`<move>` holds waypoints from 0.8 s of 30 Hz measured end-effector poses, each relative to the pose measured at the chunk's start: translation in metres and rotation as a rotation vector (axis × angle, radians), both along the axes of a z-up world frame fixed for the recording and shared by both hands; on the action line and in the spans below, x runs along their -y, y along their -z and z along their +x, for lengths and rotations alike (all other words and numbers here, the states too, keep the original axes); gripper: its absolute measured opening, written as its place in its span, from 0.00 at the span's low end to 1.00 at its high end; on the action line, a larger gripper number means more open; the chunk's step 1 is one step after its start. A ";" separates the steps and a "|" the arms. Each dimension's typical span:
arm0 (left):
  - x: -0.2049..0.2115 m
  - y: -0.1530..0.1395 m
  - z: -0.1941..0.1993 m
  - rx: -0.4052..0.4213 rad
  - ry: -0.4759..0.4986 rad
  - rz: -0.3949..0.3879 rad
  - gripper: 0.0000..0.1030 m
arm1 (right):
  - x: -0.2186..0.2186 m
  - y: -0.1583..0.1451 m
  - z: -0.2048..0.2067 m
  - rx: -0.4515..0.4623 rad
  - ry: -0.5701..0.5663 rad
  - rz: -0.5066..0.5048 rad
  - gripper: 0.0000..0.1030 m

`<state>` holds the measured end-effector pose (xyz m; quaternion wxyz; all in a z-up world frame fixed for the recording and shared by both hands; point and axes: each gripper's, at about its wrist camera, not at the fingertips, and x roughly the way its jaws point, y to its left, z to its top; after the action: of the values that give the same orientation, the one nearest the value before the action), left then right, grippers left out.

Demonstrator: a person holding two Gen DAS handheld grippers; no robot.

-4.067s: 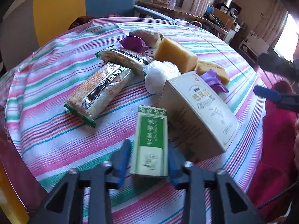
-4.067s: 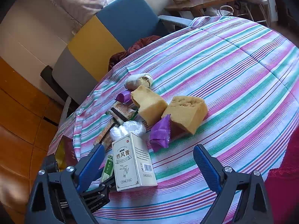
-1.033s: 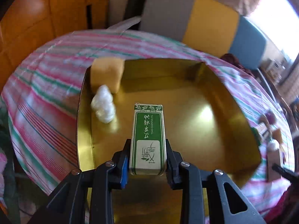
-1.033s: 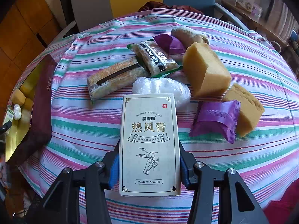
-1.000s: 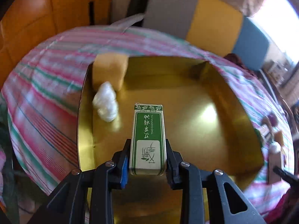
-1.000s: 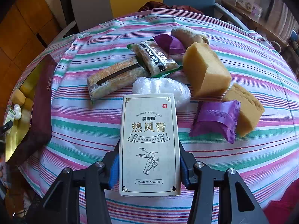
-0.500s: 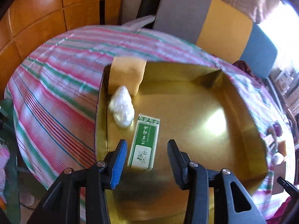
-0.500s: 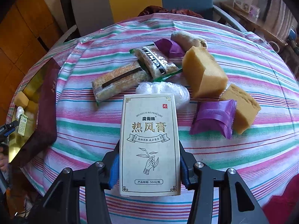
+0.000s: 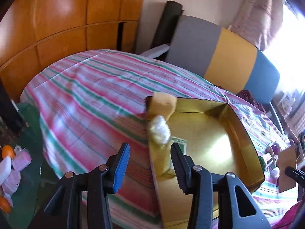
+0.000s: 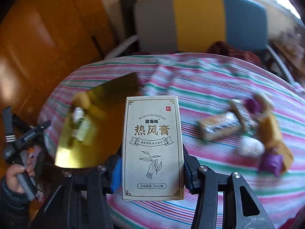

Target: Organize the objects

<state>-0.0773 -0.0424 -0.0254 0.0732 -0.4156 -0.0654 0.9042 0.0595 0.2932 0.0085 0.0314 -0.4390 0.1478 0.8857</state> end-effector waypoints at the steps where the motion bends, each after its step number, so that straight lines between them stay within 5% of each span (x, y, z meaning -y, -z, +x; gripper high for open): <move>1: 0.006 0.002 0.001 0.004 -0.011 0.007 0.43 | 0.013 0.001 -0.012 0.006 -0.032 -0.013 0.50; 13: 0.030 0.018 0.004 0.039 -0.035 0.047 0.43 | 0.126 0.079 -0.127 0.255 -0.157 -0.050 0.51; 16: 0.034 0.018 0.003 0.039 -0.047 0.052 0.43 | 0.149 0.090 -0.130 0.276 -0.209 -0.135 0.52; 18: 0.035 0.018 0.003 0.039 -0.050 0.053 0.43 | 0.159 0.099 -0.130 0.280 -0.247 -0.241 0.64; 24: 0.031 0.018 0.003 0.034 -0.040 0.041 0.43 | 0.176 0.114 -0.120 0.282 -0.337 -0.401 0.65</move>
<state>-0.0739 -0.0734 -0.0435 0.0625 -0.4280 -0.0935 0.8968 -0.0610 0.1175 -0.1053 -0.1833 -0.5736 0.2389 0.7618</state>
